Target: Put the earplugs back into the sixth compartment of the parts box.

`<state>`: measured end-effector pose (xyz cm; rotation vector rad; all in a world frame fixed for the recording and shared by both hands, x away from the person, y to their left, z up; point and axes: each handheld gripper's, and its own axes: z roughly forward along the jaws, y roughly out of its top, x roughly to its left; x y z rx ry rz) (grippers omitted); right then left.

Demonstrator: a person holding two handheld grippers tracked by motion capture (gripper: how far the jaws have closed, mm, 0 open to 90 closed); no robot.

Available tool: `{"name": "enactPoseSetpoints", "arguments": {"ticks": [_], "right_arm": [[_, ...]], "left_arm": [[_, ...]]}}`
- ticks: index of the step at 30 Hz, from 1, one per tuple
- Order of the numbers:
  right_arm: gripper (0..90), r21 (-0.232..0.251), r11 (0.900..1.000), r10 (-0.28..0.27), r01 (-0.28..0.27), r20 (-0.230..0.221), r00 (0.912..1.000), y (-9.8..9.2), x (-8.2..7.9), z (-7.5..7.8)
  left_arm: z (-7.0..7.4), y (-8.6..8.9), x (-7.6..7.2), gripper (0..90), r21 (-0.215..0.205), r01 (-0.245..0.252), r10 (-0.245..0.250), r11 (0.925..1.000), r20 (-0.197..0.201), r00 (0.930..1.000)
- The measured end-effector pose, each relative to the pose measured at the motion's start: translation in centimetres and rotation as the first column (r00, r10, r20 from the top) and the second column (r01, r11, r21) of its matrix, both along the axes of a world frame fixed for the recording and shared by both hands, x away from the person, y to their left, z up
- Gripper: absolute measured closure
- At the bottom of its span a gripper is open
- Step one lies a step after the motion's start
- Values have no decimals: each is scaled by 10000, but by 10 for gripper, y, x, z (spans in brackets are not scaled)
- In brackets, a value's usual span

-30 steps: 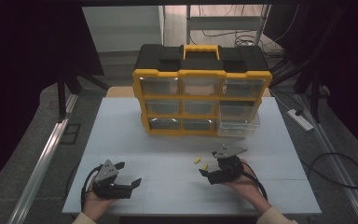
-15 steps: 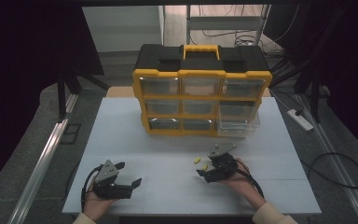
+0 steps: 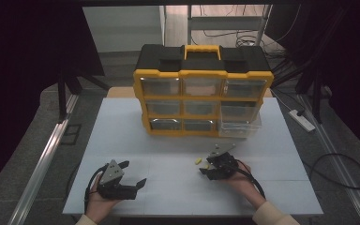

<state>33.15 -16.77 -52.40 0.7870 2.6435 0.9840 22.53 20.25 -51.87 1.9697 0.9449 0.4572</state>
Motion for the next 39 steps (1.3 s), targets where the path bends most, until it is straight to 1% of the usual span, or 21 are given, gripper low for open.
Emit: {"name": "enactPoseSetpoints", "arguments": {"ticks": [3,4,6,10,11,13,16,19,21,23,24,25,26,27,31,32,33,34,35,39], "right_arm": [[627,-70,10000,7,-6,61,10000,-1,0,1],[653,-90,10000,-5,6,54,10000,-2,0,1],[666,-90,10000,-30,30,-16,10000,-2,0,2],[677,-56,10000,-50,50,17,10000,-2,0,3],[679,54,10000,-61,61,106,9999,-3,0,4],[679,146,9999,-93,91,163,9998,-3,-1,6],[680,306,9995,-62,51,385,9992,-4,-2,10],[681,441,9990,-32,11,470,9989,-5,-4,14],[681,602,9982,9,-48,638,9980,-6,-7,17],[681,674,9977,3,-50,681,9977,-7,-8,20],[682,783,9969,50,-114,824,9966,-9,-9,25],[682,783,9969,50,-114,824,9966,-9,-9,25],[682,1109,9938,-11,-73,758,9971,-11,-11,31],[681,1214,9925,24,-123,814,9967,-12,-12,33],[681,1489,9887,6,-159,1022,9948,-14,-15,45],[681,1489,9887,6,-159,1022,9948,-14,-15,45],[681,1626,9865,-15,-177,1171,9931,-16,-16,51],[681,1626,9865,-15,-177,1171,9931,-16,-16,51],[681,1779,9839,-86,-139,1254,9921,-18,-17,56],[682,1956,9805,-123,-171,1480,9889,-19,-18,65]], "left_arm": [[0,1,0,85,-93,-73,73,9999,-7,10000],[0,2,0,85,-118,-91,91,9999,0,10000],[0,2,0,85,-129,-131,131,9998,-1,9999],[0,3,0,86,-127,-150,150,9998,24,9999],[0,3,0,86,-118,-155,155,9998,34,9999],[0,4,1,85,-155,-181,182,9997,33,9998],[0,3,3,86,-217,-217,218,9995,19,9998],[-1,2,4,86,-126,-209,209,9997,1,9998],[-2,3,4,86,-123,-236,236,9996,-1,9997],[-2,3,4,86,-119,-238,239,9996,25,9997],[-2,3,4,87,-153,-247,248,9996,46,9997],[-2,3,4,87,-153,-247,248,9996,46,9997],[-2,3,5,87,-132,-254,254,9996,46,9997],[-2,2,5,87,-99,-265,266,9996,57,9996],[-3,2,6,88,-52,-283,283,9996,105,9995],[-3,2,6,88,-52,-283,283,9996,105,9995],[-3,2,6,88,-22,-305,305,9995,81,9995],[-3,2,6,88,-22,-305,305,9995,81,9995],[-4,2,7,88,-24,-311,311,9995,102,9995],[-3,2,6,89,-61,-333,334,9994,161,9993]]}}
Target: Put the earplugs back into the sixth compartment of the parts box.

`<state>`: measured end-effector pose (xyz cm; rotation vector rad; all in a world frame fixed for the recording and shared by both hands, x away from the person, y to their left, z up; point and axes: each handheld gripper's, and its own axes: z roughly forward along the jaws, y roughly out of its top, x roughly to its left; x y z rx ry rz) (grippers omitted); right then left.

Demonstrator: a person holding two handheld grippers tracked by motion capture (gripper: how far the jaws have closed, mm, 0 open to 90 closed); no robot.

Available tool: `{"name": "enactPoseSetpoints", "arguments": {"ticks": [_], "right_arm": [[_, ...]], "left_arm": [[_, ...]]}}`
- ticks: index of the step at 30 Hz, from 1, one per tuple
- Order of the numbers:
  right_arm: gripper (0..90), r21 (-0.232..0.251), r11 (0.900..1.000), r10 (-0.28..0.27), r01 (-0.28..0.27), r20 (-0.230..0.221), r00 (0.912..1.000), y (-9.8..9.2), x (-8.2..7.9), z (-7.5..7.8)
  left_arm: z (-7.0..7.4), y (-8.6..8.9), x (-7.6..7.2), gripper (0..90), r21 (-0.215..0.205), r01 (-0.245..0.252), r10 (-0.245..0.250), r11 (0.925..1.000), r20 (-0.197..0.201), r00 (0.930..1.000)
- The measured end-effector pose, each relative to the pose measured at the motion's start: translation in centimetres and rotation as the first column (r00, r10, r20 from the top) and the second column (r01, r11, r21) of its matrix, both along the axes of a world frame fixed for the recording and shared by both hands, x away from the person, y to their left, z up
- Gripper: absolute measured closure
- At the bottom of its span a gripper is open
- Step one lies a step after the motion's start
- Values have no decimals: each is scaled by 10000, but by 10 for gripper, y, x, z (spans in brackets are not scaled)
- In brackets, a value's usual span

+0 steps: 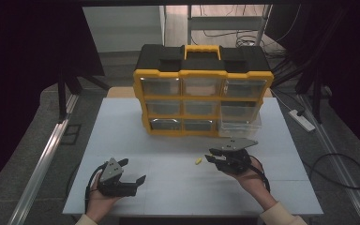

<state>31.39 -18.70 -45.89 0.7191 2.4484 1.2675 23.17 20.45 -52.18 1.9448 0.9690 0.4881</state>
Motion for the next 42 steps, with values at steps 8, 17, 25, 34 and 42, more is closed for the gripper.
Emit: {"name": "enactPoseSetpoints", "arguments": {"ticks": [8,17,25,34,42], "right_arm": [[682,240,9997,25,-30,219,9998,1,-2,15],[683,504,9987,82,-105,452,9989,0,-6,30],[686,897,9958,90,-160,780,9969,-4,-11,48],[686,1480,9889,-91,-97,1260,9920,-13,-15,74],[687,1986,9800,-441,90,1730,9839,-24,-10,99]], "left_arm": [[1,-2,4,89,-82,0,1,10000,50,10000],[1,-4,5,89,-60,18,-18,10000,38,10000],[1,-4,5,89,-31,11,-11,10000,62,10000],[2,-2,4,89,-47,-41,41,10000,136,9999],[2,-2,3,89,-62,-27,28,10000,117,9999]]}}
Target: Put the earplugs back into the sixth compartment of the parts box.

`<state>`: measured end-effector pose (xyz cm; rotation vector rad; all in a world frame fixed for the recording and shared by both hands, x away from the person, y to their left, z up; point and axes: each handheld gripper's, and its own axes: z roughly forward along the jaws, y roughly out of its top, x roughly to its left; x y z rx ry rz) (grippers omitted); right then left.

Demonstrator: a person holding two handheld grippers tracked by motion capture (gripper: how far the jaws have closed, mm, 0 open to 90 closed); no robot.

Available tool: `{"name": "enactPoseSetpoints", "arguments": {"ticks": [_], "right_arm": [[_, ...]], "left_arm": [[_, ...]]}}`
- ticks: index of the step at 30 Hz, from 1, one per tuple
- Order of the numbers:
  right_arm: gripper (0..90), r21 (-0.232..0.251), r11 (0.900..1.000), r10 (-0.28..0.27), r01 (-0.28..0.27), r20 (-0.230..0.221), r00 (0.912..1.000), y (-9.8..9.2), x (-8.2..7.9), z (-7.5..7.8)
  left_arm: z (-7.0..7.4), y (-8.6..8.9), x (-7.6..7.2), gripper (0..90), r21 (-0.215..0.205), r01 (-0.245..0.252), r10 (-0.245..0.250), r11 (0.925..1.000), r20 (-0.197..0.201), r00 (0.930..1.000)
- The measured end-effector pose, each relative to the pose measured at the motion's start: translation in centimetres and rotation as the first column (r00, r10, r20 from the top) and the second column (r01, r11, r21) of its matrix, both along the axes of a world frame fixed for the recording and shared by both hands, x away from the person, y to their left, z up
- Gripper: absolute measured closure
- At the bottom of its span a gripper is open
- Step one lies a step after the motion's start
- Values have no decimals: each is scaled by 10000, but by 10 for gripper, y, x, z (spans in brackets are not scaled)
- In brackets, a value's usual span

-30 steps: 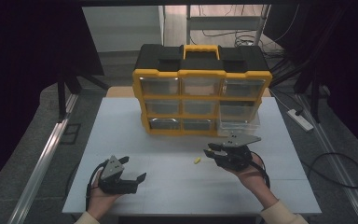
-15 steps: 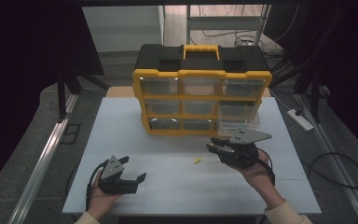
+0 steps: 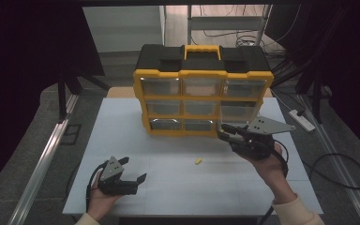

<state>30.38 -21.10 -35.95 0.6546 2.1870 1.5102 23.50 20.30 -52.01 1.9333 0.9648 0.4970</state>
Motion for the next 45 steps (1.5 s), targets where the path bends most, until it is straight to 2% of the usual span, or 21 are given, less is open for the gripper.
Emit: {"name": "enactPoseSetpoints", "arguments": {"ticks": [5,8,11,16,19,22,28,29,30,31,32,33,34,35,39,42,45], "right_arm": [[688,250,9994,-247,244,128,9996,-6,9,12],[687,201,9987,-480,476,235,9986,-8,16,18],[687,57,9953,-966,965,227,9951,-14,32,23],[688,4,9913,-1319,1319,-16,9913,-20,46,22],[687,-204,9874,-1573,1568,-218,9873,-24,55,18],[686,-565,9747,-2187,2162,-410,9749,-30,65,9],[675,-598,9657,-2566,2528,-682,9641,-36,72,3],[667,-578,9660,-2555,2518,-685,9644,-36,71,3],[568,-551,9661,-2554,2523,-605,9649,-36,71,3],[568,-551,9661,-2554,2523,-605,9649,-36,71,3],[495,-520,9675,-2502,2476,-532,9667,-35,70,3],[369,-420,9649,-2603,2594,-197,9653,-33,67,4],[369,-420,9649,-2603,2594,-197,9653,-33,67,4],[288,-268,9653,-2599,2598,8,9656,-32,63,6],[245,-132,9785,-2062,2060,-160,9784,-30,56,6],[243,118,9869,-1607,1608,-95,9870,-29,46,6],[242,196,9913,-1299,1300,-67,9915,-27,37,5]], "left_arm": [[0,0,0,89,-16,-3,3,10000,-32,10000],[-1,0,0,89,-11,5,-5,10000,-20,10000],[0,0,0,89,-62,8,-8,10000,-46,10000],[0,0,0,90,-60,8,-8,10000,-41,10000],[0,0,0,90,-51,15,-15,10000,-55,10000],[0,0,0,90,-38,14,-14,10000,-33,10000],[-1,0,0,90,-41,17,-17,10000,-61,10000],[-1,0,0,90,-34,11,-12,10000,-64,10000],[-1,0,0,90,-21,14,-14,10000,-75,10000],[-1,0,0,90,-21,14,-14,10000,-75,10000],[-1,0,0,90,-2,24,-24,10000,-63,10000],[-1,0,0,90,-9,24,-24,10000,-55,10000],[-1,0,0,90,-9,24,-24,10000,-55,10000],[-1,0,0,90,-38,18,-18,10000,-59,10000],[0,1,-1,90,-61,21,-21,10000,-70,10000],[-1,0,-1,90,-54,57,-57,10000,-80,10000],[-1,0,0,90,-37,58,-58,10000,-81,10000]]}}
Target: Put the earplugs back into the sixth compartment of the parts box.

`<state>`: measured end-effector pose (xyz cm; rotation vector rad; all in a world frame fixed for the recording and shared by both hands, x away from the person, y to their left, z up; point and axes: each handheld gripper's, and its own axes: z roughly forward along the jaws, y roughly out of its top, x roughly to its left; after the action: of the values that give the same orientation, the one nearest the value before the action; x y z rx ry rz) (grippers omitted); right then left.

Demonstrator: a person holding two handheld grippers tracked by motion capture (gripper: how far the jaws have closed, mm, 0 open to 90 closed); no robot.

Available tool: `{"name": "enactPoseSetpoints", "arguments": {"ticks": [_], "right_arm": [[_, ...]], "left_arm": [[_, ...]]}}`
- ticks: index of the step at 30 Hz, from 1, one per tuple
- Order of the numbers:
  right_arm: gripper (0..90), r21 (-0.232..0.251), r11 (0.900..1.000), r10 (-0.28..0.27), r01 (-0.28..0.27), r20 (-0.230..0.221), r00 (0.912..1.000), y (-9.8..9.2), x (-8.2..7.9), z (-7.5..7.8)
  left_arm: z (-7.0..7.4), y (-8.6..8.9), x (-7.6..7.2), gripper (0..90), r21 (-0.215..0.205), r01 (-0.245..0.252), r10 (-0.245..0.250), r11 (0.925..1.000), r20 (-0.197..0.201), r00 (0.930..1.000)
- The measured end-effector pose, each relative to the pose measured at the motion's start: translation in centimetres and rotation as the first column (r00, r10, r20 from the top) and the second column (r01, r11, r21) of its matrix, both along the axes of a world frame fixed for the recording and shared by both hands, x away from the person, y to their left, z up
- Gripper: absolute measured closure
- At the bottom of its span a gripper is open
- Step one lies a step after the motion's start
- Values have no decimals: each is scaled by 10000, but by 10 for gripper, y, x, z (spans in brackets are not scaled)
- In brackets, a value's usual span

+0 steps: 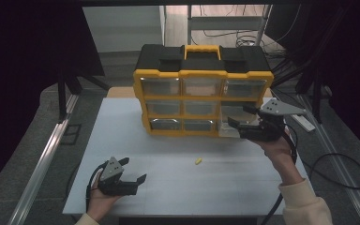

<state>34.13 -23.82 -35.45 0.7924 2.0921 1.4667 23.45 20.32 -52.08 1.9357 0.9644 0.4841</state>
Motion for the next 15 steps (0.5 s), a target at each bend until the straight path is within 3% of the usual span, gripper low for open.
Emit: {"name": "enactPoseSetpoints", "arguments": {"ticks": [8,15], "right_arm": [[238,-306,9940,1043,-1046,-113,9945,14,-36,-14],[238,-514,9872,1494,-1513,-391,9880,25,-51,-25]], "left_arm": [[1,0,0,90,7,-4,4,10000,9,10000],[1,0,-1,90,-29,-29,29,10000,55,10000]]}}
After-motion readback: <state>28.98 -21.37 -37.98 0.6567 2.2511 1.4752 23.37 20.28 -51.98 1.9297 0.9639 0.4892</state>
